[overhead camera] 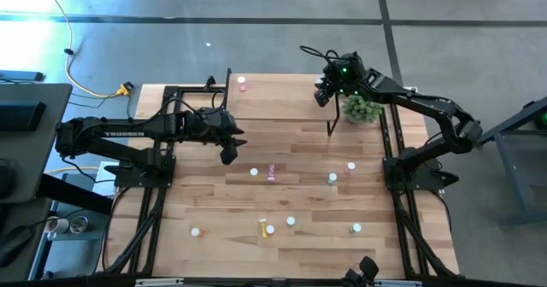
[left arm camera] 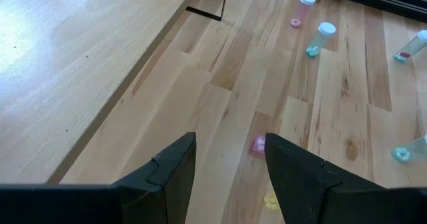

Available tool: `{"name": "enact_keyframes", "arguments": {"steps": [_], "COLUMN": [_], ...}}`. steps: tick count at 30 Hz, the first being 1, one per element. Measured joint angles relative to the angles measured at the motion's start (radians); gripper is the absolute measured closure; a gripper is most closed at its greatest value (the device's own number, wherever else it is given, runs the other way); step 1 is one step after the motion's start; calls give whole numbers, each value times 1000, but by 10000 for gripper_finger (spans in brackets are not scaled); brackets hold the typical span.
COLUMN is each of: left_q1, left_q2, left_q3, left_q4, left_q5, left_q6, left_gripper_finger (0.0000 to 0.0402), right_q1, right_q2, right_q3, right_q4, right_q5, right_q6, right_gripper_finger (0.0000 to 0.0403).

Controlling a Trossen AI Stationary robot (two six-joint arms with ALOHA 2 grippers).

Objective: Pick and place medicine bottles onto shelf by color
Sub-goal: Put the top orange pill bottle on the shelf, then put the middle yellow pill bottle on the shelf

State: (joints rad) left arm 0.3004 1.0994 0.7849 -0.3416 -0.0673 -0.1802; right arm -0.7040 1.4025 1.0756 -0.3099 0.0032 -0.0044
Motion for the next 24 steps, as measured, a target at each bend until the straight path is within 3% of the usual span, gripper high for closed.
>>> {"name": "enact_keyframes", "arguments": {"steps": [7,24], "left_q1": [0,0], "left_q2": [0,0], "left_q3": [0,0], "left_q4": [0,-1], "left_q5": [0,0], "left_q6": [0,0], "left_gripper_finger": [232,232], "right_q1": [0,0], "right_q2": [0,-1], "right_q3": [0,80], "right_q4": [-3,0], "right_q5": [0,1], "right_q6": [0,-32], "right_gripper_finger": [247,244]}}
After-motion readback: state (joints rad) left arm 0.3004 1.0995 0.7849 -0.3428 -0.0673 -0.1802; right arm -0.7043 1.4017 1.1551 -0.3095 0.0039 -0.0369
